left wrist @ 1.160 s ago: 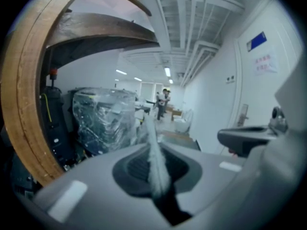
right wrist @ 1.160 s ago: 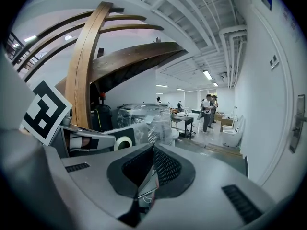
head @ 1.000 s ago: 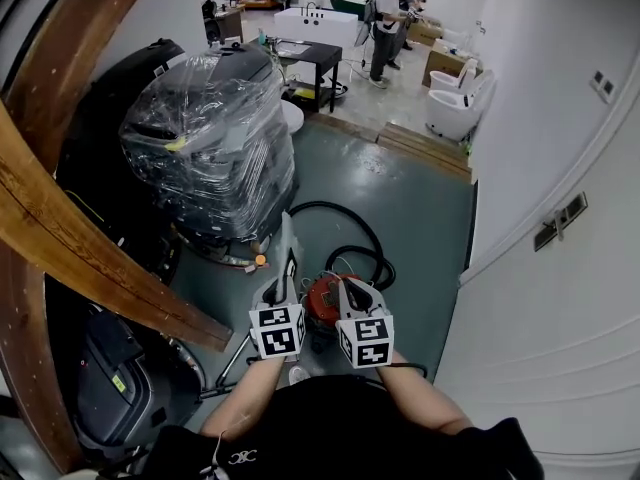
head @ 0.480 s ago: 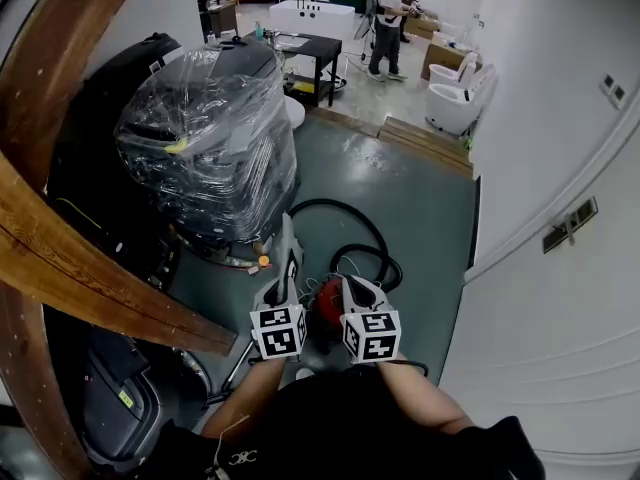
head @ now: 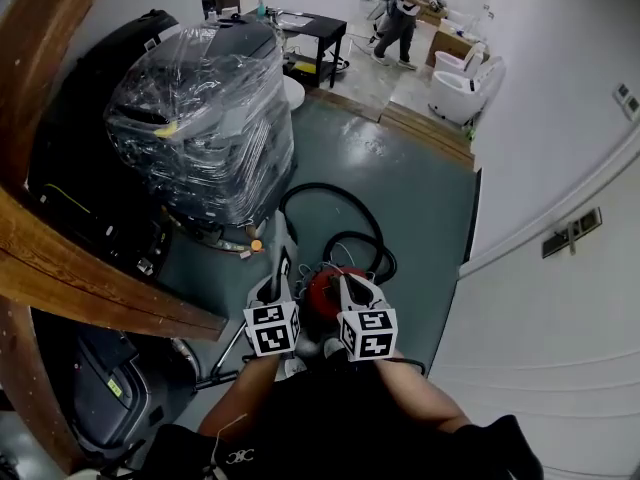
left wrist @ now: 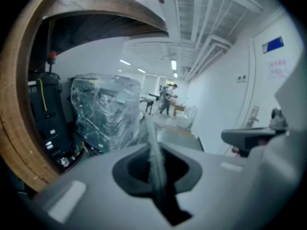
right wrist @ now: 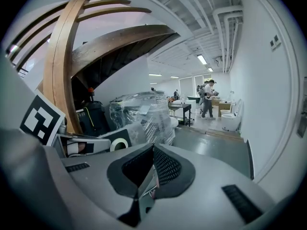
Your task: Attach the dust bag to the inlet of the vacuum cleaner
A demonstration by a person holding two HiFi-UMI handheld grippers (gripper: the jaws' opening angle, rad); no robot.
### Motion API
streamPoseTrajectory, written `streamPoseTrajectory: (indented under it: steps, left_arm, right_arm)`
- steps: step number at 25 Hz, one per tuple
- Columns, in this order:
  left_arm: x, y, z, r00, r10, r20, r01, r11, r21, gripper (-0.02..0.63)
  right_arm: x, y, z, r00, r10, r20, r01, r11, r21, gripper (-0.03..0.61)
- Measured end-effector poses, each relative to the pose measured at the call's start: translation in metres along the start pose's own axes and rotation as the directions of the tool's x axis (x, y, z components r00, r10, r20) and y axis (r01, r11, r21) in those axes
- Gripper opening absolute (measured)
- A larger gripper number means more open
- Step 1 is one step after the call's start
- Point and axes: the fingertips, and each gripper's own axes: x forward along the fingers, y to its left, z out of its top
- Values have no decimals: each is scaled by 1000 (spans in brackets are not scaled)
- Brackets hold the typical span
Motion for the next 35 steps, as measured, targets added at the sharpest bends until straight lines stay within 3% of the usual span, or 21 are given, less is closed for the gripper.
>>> streamPoseTrajectory:
  steps: [8, 20, 25, 35]
  left_arm:
    - [15, 2, -2, 998, 61, -4, -61, 998, -24, 25]
    - [46, 46, -42, 983, 172, -61, -176, 983, -57, 25]
    - [66, 60, -89, 974, 202, -100, -213, 971, -107, 25]
    - [111, 100, -208, 944, 263, -199, -294, 945, -142, 25]
  right_arm:
    - [18, -24, 0, 998, 37, -51, -38, 999, -9, -2]
    - [69, -49, -52, 976, 63, -208, -67, 998, -14, -2]
    - [99, -60, -88, 952, 62, -299, -87, 994, -73, -2]
    - [157, -80, -176, 912, 55, -406, -100, 991, -92, -2]
